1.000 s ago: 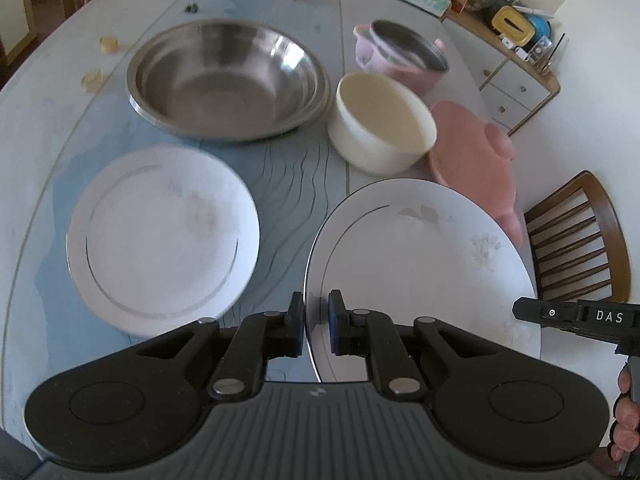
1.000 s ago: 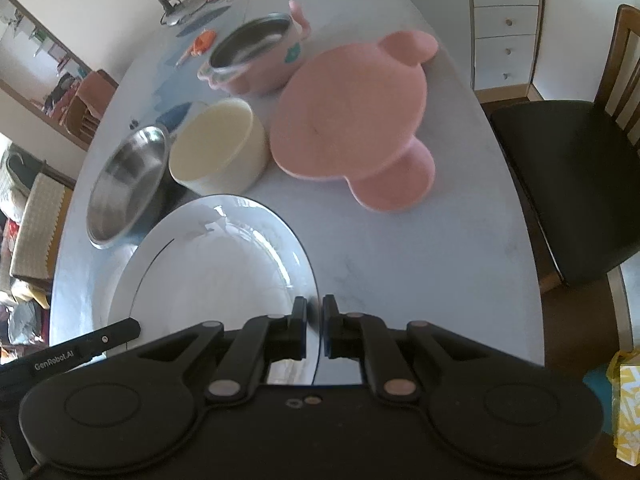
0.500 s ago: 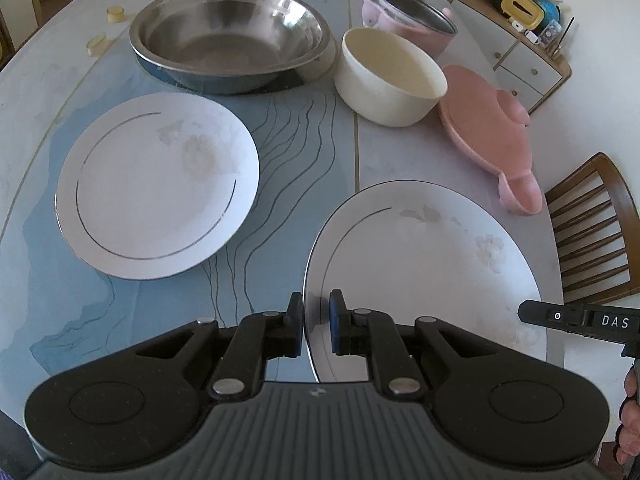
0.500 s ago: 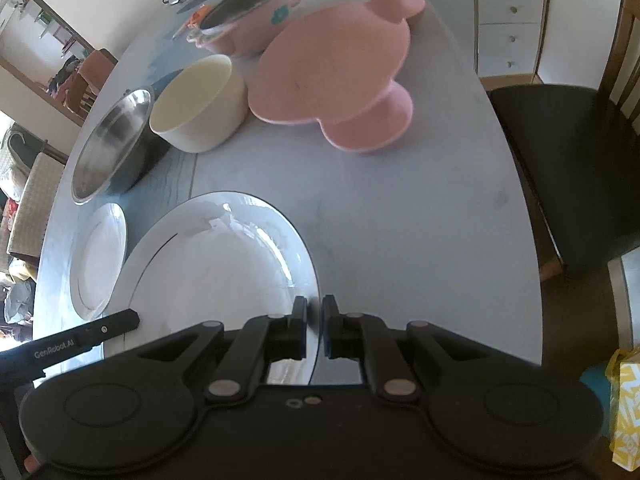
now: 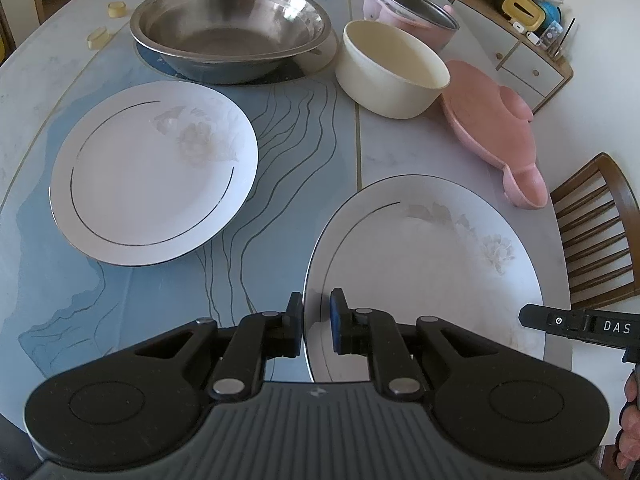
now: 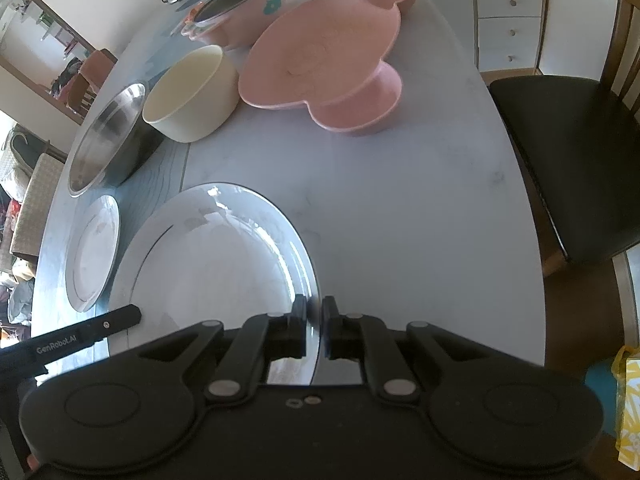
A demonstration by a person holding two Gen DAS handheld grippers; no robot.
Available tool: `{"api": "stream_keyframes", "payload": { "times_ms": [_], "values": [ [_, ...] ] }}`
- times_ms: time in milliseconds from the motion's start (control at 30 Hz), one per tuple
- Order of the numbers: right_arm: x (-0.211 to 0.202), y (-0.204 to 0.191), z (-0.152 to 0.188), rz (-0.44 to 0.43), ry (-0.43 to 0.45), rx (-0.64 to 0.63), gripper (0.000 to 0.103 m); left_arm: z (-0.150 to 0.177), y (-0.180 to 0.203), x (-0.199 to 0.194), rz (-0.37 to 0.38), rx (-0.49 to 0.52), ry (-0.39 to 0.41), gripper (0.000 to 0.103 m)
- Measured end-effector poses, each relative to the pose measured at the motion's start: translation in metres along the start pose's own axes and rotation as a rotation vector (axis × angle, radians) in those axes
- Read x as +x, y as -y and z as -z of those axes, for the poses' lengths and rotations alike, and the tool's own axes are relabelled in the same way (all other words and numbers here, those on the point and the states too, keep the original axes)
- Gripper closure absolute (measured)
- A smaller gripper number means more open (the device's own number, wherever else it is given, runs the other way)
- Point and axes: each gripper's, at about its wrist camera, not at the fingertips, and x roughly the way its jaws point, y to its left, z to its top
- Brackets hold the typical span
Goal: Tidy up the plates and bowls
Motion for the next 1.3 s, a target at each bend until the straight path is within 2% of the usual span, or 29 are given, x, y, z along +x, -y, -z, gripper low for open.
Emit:
{"api": "stream_keyframes", "payload": {
  "times_ms": [167, 267, 333, 467, 733, 767, 800, 833, 867, 900, 933, 1133, 1300],
  "values": [
    [-0.001, 0.002, -0.001, -0.005, -0.002, 0.017, 0.094, 0.0, 0.0, 0.0, 0.001, -0.001, 0.0, 0.091],
    [-0.006, 0.0, -0.002, -0.006, 0.02, 0.009, 0.09, 0.0, 0.0, 0.0, 0.001, -0.003, -0.011, 0.09],
    [-0.011, -0.003, -0.003, 0.0, 0.031, -0.014, 0.086, 0.0, 0.003, -0.005, -0.024, 0.014, 0.014, 0.09],
    [-0.02, -0.006, -0.003, 0.019, 0.052, -0.054, 0.085, -0.002, 0.009, -0.015, -0.058, 0.061, 0.058, 0.09],
    [-0.044, -0.025, 0.001, 0.013, 0.106, -0.171, 0.08, 0.0, 0.01, -0.037, -0.092, 0.075, 0.101, 0.088],
    [-0.047, -0.028, 0.001, 0.008, 0.111, -0.185, 0.079, 0.0, 0.01, -0.041, -0.095, 0.074, 0.105, 0.086],
    [-0.049, -0.032, 0.0, 0.002, 0.116, -0.2, 0.077, 0.0, 0.01, -0.045, -0.099, 0.07, 0.113, 0.078],
    [-0.053, -0.037, 0.0, -0.006, 0.121, -0.216, 0.075, 0.001, 0.01, -0.05, -0.101, 0.067, 0.123, 0.065],
    [-0.056, -0.041, 0.0, -0.009, 0.125, -0.23, 0.074, 0.002, 0.009, -0.054, -0.105, 0.062, 0.135, 0.056],
    [-0.059, -0.046, 0.0, -0.011, 0.131, -0.249, 0.07, 0.002, 0.009, -0.061, -0.114, 0.054, 0.154, 0.04],
    [-0.062, -0.05, -0.001, -0.014, 0.137, -0.268, 0.066, 0.003, 0.008, -0.066, -0.123, 0.05, 0.174, 0.033],
    [-0.074, -0.082, -0.006, -0.044, 0.166, -0.368, 0.045, -0.001, 0.003, -0.087, -0.165, 0.059, 0.224, 0.032],
    [-0.073, -0.112, -0.01, -0.073, 0.18, -0.431, 0.035, -0.005, -0.008, -0.097, -0.178, 0.069, 0.244, 0.03]
  ]
}}
